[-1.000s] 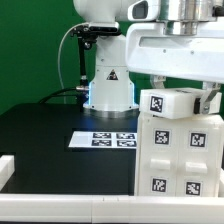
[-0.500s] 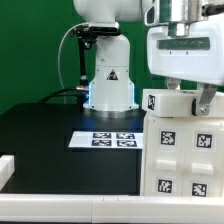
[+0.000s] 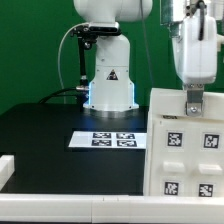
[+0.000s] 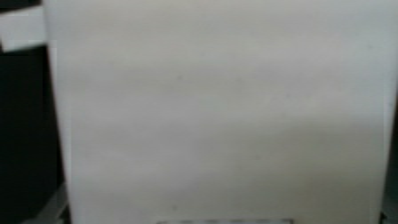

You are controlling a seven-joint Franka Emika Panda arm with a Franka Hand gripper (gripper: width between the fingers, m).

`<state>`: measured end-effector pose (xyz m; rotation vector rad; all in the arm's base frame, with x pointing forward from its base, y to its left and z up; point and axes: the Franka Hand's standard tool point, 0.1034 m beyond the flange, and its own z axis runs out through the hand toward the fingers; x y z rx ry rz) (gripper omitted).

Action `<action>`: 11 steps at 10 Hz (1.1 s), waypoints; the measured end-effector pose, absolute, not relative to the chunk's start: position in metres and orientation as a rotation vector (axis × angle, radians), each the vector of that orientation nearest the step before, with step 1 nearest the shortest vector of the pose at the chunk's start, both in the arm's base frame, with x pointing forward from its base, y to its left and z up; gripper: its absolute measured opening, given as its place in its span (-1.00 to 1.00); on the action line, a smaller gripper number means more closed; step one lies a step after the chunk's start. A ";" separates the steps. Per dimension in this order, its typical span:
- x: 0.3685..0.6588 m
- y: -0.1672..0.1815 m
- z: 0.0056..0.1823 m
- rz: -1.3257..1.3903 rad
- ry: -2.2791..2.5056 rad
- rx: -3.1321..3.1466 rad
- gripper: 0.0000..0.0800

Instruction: Assemble cabinet

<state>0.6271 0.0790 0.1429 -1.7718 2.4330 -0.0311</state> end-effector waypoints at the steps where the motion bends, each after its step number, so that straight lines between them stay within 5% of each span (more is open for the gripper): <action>1: 0.629 0.081 0.144 -0.030 2.485 -1.659 0.36; 4: 0.630 0.081 0.143 -0.039 2.428 -1.734 0.36; 5: 0.630 0.082 0.144 -0.045 2.386 -1.790 0.84; 8: 0.635 0.086 0.171 -0.096 2.016 -2.148 0.99; 11: 0.633 0.090 0.169 -0.104 1.747 -2.394 0.99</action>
Offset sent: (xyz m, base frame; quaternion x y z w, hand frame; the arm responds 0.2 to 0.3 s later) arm 0.0000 0.0000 0.0000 0.0000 0.0000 0.0000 1.0000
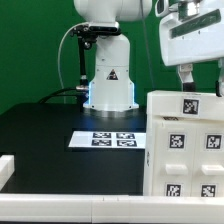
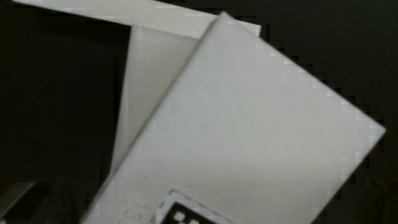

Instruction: Assemble cabinet

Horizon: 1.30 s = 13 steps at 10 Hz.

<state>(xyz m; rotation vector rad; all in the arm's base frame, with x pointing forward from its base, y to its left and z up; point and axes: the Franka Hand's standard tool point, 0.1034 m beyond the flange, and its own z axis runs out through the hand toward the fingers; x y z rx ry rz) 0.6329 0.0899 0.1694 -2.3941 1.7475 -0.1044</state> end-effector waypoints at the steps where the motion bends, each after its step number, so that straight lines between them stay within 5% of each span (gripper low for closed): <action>1: 0.632 0.090 0.170 -0.104 1.659 -2.467 0.99; 4: 0.633 0.092 0.186 -0.091 1.124 -2.778 0.99; 13: 0.637 0.090 0.187 -0.049 -0.340 -3.065 0.99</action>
Offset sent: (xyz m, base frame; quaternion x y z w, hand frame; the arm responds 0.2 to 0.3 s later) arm -0.0048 0.0028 0.0225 -0.0146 -0.0405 -0.2867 0.9571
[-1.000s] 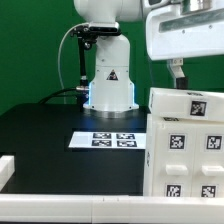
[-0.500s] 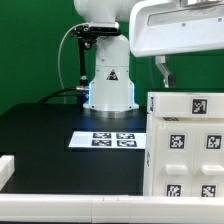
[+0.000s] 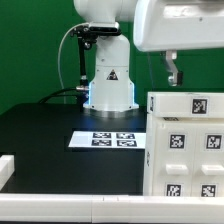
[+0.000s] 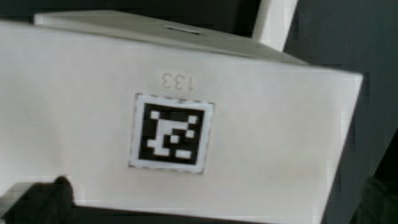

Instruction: Assemble cabinet

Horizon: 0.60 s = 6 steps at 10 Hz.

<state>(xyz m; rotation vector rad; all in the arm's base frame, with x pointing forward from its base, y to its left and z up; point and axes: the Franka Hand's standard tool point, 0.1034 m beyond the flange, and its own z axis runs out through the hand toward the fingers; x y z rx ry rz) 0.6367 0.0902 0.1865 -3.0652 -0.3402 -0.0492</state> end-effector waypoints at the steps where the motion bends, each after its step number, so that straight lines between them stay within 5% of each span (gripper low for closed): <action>1: 0.637 0.087 0.186 -0.050 -0.478 -3.061 0.99; 6: 0.634 0.079 0.180 0.065 -1.612 -2.777 0.99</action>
Offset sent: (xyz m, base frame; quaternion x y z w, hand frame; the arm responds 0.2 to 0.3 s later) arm 0.0026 0.0087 -0.0026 -0.0075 -0.0512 -0.4849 0.8730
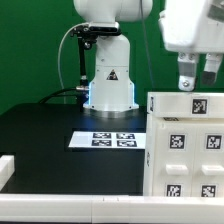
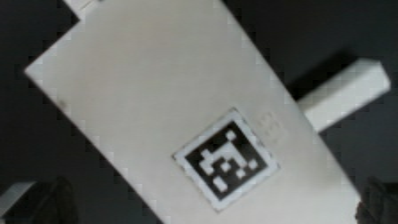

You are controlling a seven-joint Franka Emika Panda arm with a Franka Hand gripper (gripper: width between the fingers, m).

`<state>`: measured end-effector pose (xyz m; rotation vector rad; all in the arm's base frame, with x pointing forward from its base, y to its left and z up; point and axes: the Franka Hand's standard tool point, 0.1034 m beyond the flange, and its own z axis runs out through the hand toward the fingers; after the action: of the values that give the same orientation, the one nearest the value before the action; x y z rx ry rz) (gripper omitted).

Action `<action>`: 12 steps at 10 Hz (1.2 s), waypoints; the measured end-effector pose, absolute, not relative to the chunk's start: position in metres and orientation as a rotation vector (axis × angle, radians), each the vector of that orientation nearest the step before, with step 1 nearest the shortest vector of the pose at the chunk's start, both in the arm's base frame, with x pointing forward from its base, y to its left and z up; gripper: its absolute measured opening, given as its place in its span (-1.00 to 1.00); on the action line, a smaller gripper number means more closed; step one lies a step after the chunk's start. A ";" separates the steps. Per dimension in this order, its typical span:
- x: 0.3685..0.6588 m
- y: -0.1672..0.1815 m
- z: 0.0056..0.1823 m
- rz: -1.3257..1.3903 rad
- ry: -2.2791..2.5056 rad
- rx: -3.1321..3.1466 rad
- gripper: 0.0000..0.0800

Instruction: Assemble cabinet

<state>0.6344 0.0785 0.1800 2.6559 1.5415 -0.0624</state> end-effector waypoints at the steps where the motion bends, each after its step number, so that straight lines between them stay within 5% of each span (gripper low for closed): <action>1: 0.635 0.075 0.180 -0.072 1.596 2.614 0.99; 11: 0.627 0.081 0.155 -0.130 1.535 2.647 0.93; 12: 0.627 0.080 0.155 -0.129 1.522 2.654 0.48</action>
Offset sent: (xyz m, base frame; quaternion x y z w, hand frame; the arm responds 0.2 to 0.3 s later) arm -0.0062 0.0027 -0.0176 0.0284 -0.0103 0.0180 0.9994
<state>0.6269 0.0801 0.1550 2.6544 1.5223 -0.1294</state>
